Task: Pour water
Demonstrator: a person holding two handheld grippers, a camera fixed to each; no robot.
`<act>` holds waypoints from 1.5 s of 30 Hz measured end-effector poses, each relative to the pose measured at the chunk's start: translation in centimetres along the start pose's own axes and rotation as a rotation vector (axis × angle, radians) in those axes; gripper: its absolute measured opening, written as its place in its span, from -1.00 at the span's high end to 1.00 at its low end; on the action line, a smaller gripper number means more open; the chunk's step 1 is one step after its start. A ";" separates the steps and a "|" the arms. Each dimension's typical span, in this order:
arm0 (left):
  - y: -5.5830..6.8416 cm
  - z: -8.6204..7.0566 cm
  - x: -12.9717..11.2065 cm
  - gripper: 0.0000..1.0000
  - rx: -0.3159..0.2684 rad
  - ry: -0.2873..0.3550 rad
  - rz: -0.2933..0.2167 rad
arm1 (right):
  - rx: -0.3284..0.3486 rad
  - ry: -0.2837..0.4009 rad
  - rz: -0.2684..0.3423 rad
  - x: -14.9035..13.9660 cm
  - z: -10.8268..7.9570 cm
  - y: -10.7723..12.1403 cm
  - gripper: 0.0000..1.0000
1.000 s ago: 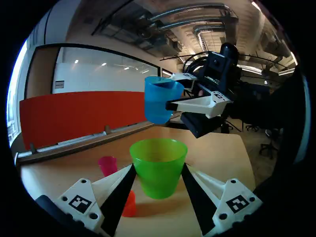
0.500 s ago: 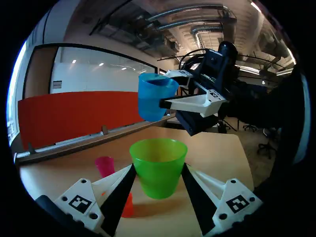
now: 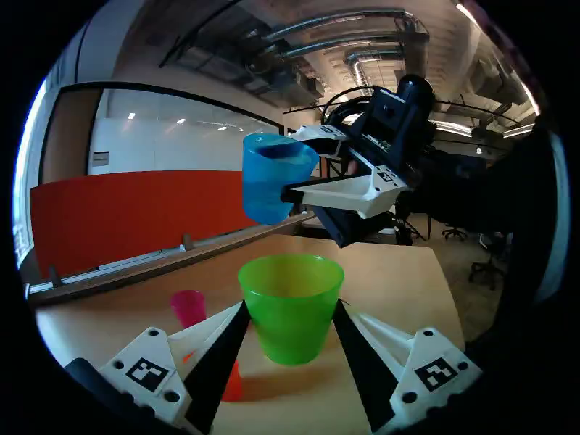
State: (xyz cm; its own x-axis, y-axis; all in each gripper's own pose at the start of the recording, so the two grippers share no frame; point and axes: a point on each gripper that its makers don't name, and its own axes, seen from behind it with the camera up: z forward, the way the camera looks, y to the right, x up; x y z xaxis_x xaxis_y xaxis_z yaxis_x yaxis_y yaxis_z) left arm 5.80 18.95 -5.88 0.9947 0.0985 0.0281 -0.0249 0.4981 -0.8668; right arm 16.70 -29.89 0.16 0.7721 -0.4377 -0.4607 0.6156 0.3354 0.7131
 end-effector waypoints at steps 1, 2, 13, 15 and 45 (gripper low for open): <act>0.0 0.0 0.0 -0.61 0.001 0.000 0.001 | 0.000 0.000 -0.005 0.0 0.0 0.0 -0.75; -0.1 0.0 0.0 -0.61 0.003 -0.001 0.002 | 0.000 0.001 -0.010 0.1 0.0 0.0 -0.76; 0.2 0.3 -0.1 -0.61 -0.005 0.001 0.004 | 0.008 0.001 -0.065 0.6 0.4 0.0 -0.76; 0.2 0.3 -0.1 -0.61 -0.006 0.000 0.005 | 0.008 -0.002 -0.075 0.6 0.4 0.0 -0.76; 0.3 0.8 0.6 -0.61 -0.016 0.015 0.007 | 0.017 -0.012 -0.186 1.5 0.9 0.4 -0.76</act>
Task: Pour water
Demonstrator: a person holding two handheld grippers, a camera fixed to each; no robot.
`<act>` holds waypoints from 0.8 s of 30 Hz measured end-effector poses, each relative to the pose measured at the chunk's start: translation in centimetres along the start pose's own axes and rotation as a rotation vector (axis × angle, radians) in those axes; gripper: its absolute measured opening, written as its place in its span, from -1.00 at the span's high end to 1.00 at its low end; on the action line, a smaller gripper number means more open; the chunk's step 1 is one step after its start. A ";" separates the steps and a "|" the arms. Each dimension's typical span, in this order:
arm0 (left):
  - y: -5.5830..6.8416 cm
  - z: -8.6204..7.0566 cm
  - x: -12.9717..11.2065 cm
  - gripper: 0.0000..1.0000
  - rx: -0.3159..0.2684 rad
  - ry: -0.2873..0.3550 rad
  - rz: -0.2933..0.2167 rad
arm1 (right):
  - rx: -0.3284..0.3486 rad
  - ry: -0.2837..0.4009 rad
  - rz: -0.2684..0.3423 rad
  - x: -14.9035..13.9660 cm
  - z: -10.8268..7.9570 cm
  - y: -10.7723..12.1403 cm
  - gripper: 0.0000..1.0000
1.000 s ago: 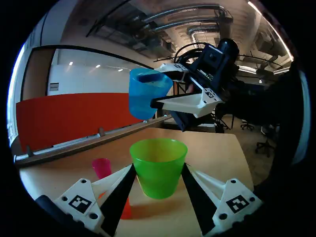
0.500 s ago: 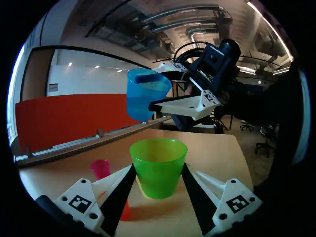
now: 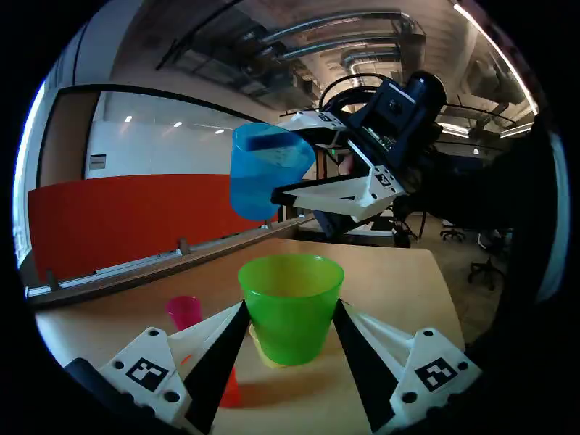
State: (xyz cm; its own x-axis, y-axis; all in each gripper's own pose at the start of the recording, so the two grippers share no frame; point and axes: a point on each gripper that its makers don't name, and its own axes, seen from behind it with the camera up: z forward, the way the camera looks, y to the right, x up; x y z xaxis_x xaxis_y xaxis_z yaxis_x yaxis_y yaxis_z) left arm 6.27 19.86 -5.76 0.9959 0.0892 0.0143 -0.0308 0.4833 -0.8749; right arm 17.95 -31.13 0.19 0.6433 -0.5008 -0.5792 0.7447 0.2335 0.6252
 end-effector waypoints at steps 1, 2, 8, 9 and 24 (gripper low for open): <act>0.0 0.0 0.0 -0.61 0.000 -0.001 0.000 | 0.001 0.000 -0.004 0.0 0.0 0.0 -0.76; 0.0 0.0 0.0 -0.61 0.000 -0.002 0.001 | 0.002 0.000 -0.008 0.1 0.0 -0.1 -0.76; 0.2 0.1 0.3 -0.61 -0.008 0.004 0.003 | 0.007 -0.001 -0.030 0.2 0.1 -0.1 -0.77; 0.2 0.1 0.3 -0.61 -0.008 0.005 0.003 | 0.007 -0.001 -0.033 0.2 0.1 0.0 -0.76; -0.3 0.3 0.4 -0.61 0.002 0.007 0.004 | 0.015 -0.003 -0.085 0.3 0.3 0.2 -0.76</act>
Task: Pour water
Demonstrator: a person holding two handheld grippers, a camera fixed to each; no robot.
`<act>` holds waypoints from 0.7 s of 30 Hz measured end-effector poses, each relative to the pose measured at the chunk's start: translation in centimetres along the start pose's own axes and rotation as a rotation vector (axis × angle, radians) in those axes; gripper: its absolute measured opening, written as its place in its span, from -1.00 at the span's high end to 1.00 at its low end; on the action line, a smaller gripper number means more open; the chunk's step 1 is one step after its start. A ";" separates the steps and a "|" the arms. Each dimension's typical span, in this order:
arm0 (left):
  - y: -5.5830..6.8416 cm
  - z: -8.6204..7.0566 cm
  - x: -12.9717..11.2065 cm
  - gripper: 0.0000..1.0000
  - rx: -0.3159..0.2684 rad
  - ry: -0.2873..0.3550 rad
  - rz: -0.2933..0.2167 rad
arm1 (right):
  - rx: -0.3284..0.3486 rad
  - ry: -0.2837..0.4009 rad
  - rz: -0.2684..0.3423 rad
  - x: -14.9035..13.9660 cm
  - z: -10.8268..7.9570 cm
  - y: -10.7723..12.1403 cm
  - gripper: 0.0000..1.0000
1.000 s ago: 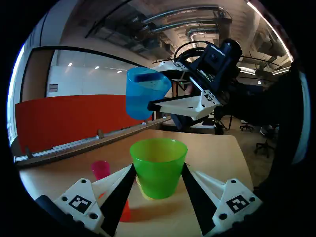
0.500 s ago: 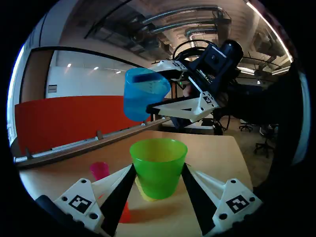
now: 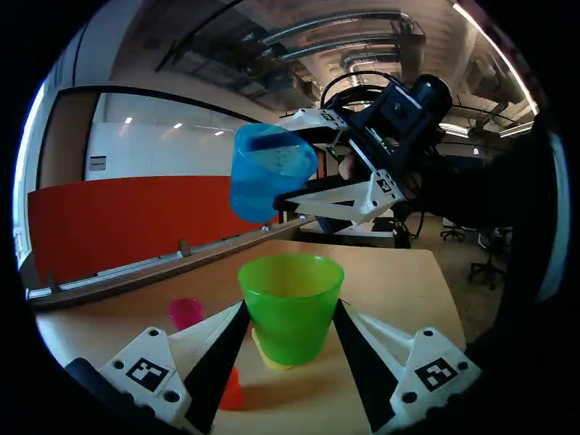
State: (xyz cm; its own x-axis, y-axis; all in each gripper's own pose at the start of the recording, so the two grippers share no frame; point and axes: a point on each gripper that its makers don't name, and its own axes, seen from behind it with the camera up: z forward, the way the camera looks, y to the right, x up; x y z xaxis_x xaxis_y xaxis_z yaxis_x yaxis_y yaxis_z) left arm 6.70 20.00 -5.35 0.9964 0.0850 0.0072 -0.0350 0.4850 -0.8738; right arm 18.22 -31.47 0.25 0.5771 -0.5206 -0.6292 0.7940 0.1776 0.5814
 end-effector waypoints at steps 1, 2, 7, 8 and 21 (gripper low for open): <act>0.0 0.0 0.0 -0.61 0.001 0.001 0.000 | 0.001 -0.001 -0.003 0.0 0.0 0.0 -0.76; -0.1 0.0 0.1 -0.61 0.002 0.001 0.001 | 0.001 -0.001 -0.007 0.0 0.1 0.0 -0.76; -0.3 0.0 0.3 -0.61 0.005 0.006 -0.001 | 0.003 -0.003 -0.022 0.0 0.2 -0.1 -0.76; -0.3 0.0 0.3 -0.61 0.005 0.008 -0.002 | 0.003 -0.004 -0.025 0.0 0.2 -0.1 -0.76; -0.2 0.1 0.2 -0.61 0.007 0.010 0.000 | 0.005 -0.015 -0.090 0.1 0.6 0.0 -0.76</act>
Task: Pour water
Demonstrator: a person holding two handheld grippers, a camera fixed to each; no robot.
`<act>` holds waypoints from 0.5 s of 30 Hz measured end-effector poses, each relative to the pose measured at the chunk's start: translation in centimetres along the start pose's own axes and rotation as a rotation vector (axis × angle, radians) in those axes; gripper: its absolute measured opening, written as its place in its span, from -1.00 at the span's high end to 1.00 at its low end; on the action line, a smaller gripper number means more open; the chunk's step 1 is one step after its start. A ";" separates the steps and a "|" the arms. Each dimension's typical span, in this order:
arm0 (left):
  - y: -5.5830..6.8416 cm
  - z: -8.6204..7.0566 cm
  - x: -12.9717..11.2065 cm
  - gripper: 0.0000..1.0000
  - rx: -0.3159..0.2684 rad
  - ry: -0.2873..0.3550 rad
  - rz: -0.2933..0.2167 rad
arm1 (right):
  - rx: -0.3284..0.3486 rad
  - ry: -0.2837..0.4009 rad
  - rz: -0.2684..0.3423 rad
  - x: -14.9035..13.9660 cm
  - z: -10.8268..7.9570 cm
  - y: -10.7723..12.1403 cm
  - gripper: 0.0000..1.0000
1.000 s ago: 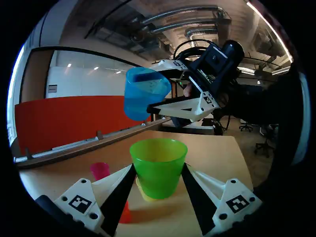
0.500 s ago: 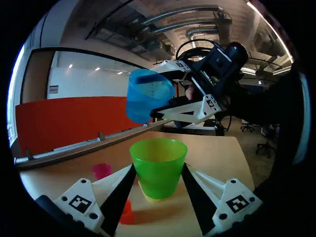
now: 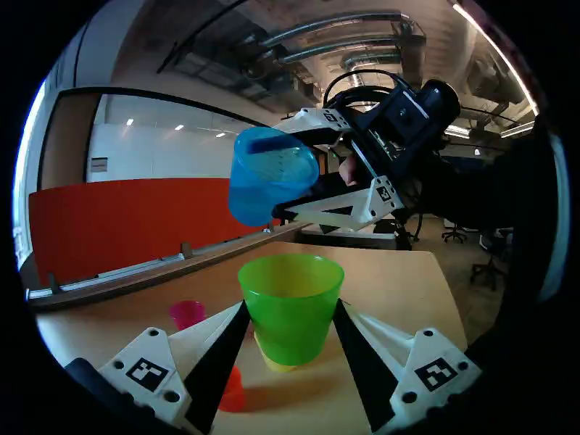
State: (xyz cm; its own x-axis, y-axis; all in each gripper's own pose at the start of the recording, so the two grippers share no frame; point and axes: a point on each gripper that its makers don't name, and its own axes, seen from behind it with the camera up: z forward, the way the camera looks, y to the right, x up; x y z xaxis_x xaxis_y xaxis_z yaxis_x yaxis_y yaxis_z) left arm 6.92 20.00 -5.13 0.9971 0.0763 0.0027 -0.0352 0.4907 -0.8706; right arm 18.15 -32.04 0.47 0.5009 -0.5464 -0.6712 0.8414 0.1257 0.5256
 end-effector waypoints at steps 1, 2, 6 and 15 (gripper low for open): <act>0.0 0.0 0.0 -0.61 0.000 0.001 0.000 | 0.000 -0.001 -0.006 0.0 0.0 0.0 -0.76; 0.0 0.0 0.0 -0.61 0.001 0.002 0.000 | 0.000 -0.003 -0.012 0.0 0.0 0.1 -0.76; 0.0 0.1 0.1 -0.61 0.001 0.005 -0.002 | 0.001 -0.009 -0.032 -0.1 0.2 0.1 -0.76; 0.2 0.2 0.0 -0.61 -0.002 0.005 0.000 | 0.000 -0.018 -0.052 -0.3 0.2 0.1 -0.76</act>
State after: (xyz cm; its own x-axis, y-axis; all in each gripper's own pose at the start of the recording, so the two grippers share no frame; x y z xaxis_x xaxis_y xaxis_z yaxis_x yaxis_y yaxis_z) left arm 6.90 20.30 -5.23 0.9974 0.0716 0.0003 -0.0348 0.4888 -0.8717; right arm 18.03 -32.02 0.88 0.4527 -0.5673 -0.6880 0.8662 0.0965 0.4903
